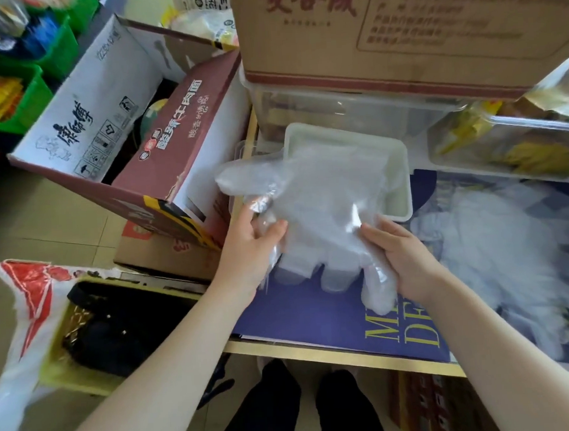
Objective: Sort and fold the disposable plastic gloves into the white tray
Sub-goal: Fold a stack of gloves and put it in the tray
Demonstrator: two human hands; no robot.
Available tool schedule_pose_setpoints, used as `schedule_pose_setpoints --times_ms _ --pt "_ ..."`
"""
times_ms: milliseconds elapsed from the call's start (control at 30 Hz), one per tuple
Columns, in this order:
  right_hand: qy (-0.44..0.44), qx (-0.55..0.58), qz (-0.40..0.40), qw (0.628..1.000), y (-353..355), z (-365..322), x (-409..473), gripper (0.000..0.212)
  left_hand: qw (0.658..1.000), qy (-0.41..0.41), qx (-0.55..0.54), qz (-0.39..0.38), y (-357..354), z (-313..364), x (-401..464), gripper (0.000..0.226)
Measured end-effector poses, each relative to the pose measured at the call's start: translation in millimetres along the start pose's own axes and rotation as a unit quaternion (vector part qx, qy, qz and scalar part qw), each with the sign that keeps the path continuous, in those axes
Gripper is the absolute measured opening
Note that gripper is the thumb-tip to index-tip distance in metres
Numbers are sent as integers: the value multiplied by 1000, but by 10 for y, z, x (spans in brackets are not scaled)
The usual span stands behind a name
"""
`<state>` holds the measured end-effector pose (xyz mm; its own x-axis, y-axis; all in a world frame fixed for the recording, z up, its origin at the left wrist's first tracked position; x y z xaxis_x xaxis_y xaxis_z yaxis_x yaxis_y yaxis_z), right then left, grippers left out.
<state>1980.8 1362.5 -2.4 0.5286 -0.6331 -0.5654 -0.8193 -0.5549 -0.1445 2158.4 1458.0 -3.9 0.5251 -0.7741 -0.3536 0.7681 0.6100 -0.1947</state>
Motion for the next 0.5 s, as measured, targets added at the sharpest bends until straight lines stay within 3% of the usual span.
schedule_pose_setpoints --times_ms 100,233,300,367,500 --pt "27 45 1 999 -19 -55 -48 23 999 -6 -49 14 -37 99 -34 27" --pt "36 88 12 995 -25 -148 -86 11 978 70 -194 32 -100 145 5 23" --pt "38 90 3 995 -7 -168 -84 15 960 102 -260 39 -136 160 74 20" --pt "40 70 -25 996 -16 -203 -106 9 950 112 -287 46 -154 207 109 17" --pt "140 -39 -75 987 37 -246 -105 17 953 164 -253 39 -114 203 40 18"
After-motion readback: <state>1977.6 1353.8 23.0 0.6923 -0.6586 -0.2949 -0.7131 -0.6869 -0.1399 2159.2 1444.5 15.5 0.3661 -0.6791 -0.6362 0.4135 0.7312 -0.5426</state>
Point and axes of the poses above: each hand's wrist, its own x-axis towards the middle knuckle, its own y-axis out of the back of the hand, z = x × y, the point moved 2 cm from there along x, towards the middle knuckle, and after that the axes turned 14 degrees about -x, right-handed, at the moved point
